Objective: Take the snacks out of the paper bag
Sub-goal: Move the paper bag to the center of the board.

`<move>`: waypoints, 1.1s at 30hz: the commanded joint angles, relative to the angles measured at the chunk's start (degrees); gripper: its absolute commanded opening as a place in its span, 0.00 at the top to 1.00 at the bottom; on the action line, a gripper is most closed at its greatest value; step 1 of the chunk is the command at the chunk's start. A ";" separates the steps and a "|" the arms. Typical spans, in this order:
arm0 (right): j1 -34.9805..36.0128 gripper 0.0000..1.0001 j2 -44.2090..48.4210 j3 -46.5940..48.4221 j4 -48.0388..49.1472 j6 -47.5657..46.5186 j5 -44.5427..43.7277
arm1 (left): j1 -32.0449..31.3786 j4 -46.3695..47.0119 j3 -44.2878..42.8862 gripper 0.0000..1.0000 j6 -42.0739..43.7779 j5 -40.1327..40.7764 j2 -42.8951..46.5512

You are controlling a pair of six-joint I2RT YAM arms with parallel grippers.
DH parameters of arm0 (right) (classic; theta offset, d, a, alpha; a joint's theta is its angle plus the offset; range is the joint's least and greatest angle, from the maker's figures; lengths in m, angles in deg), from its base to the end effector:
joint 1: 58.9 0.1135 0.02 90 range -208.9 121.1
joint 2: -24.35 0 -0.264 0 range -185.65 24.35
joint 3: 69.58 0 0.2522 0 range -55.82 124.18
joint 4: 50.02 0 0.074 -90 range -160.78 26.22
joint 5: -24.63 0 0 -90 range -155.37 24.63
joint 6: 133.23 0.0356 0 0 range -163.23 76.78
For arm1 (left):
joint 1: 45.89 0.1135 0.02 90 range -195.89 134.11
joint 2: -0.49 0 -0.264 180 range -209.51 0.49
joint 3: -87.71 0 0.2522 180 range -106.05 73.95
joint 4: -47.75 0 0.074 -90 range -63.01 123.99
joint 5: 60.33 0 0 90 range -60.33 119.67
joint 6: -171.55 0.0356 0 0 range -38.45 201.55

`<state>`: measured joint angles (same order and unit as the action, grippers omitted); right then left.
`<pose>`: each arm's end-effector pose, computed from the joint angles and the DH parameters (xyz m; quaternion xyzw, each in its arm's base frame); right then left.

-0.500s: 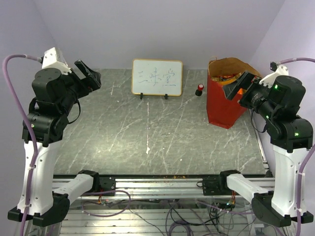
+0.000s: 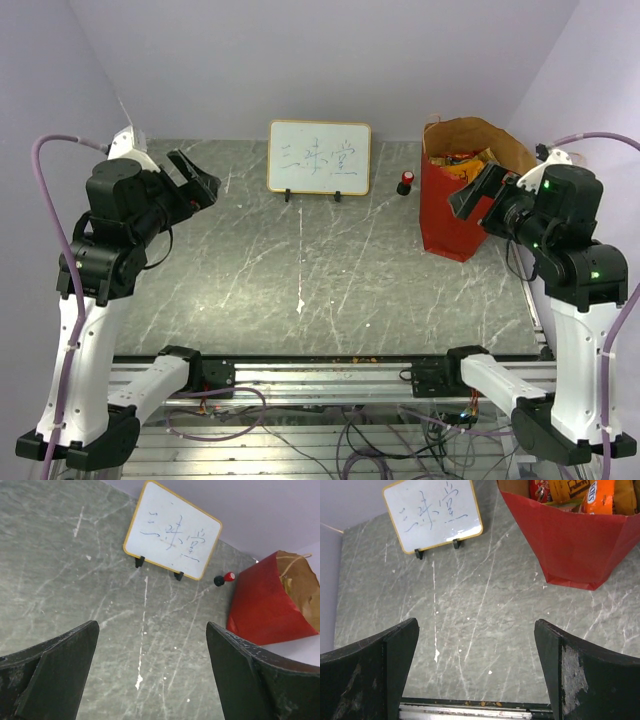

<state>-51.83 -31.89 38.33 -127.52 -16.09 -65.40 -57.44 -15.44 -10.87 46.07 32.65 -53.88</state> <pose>0.1274 0.0158 0.4831 0.1478 0.8343 0.1560 0.5077 0.1479 -0.0283 0.4683 -0.1835 0.7929 -0.2123 0.5409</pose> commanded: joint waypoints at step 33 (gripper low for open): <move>-3.62 0.11 -43.90 12.35 30.70 -10.60 -2.39 | 0.48 -1.30 -6.83 0.00 3.20 -9.40 -12.35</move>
<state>-53.34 -71.59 45.85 -99.72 -23.65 -68.75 -57.33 -15.79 -14.50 45.85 21.29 -65.16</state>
